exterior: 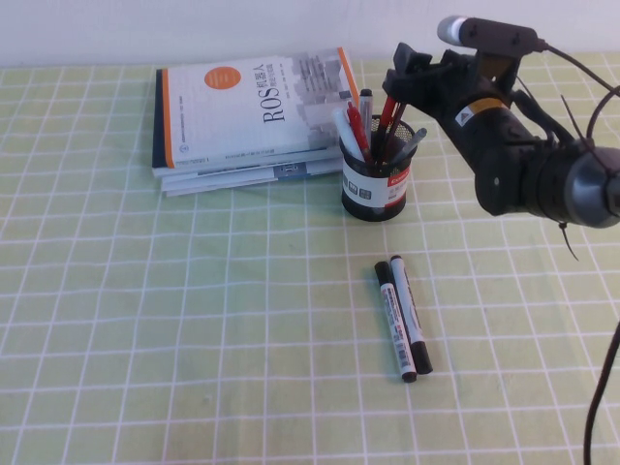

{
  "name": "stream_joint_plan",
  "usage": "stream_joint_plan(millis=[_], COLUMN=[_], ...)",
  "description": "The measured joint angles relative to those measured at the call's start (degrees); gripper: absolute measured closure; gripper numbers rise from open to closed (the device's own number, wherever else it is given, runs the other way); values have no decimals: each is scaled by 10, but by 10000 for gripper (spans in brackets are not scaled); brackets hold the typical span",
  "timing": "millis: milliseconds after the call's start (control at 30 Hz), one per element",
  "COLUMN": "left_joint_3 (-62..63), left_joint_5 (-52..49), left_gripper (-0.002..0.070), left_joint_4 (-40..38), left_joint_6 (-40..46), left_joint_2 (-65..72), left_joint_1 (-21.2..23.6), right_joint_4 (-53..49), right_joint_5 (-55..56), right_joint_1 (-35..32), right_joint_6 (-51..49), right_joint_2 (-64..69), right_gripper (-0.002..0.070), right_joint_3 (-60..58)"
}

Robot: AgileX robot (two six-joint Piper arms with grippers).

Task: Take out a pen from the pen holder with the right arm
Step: 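Take a marker out of the pen holder and lay it on the table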

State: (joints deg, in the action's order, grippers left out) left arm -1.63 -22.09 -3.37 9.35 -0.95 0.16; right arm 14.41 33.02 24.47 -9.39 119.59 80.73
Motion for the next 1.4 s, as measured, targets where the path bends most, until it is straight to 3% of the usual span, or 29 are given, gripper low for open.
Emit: stream_joint_plan(millis=[467,700,967,1233,1400], left_joint_3=[0,0,0,0,0], left_joint_5=[0,0,0,0,0], left_gripper=[680,680,680,680,680], left_joint_4=[0,0,0,0,0], left_joint_6=[0,0,0,0,0], left_joint_2=[0,0,0,0,0], left_joint_1=[0,0,0,0,0], right_joint_4=[4,5,6,7,7], right_joint_5=[-67,-67,-67,-63,-63], right_joint_1=[0,0,0,0,0], right_joint_6=[-2,-29,-30,-30,-30], right_joint_2=[48,49,49,49,49], right_gripper=[239,356,440,643,674], right_joint_3=[73,74,74,74,74])
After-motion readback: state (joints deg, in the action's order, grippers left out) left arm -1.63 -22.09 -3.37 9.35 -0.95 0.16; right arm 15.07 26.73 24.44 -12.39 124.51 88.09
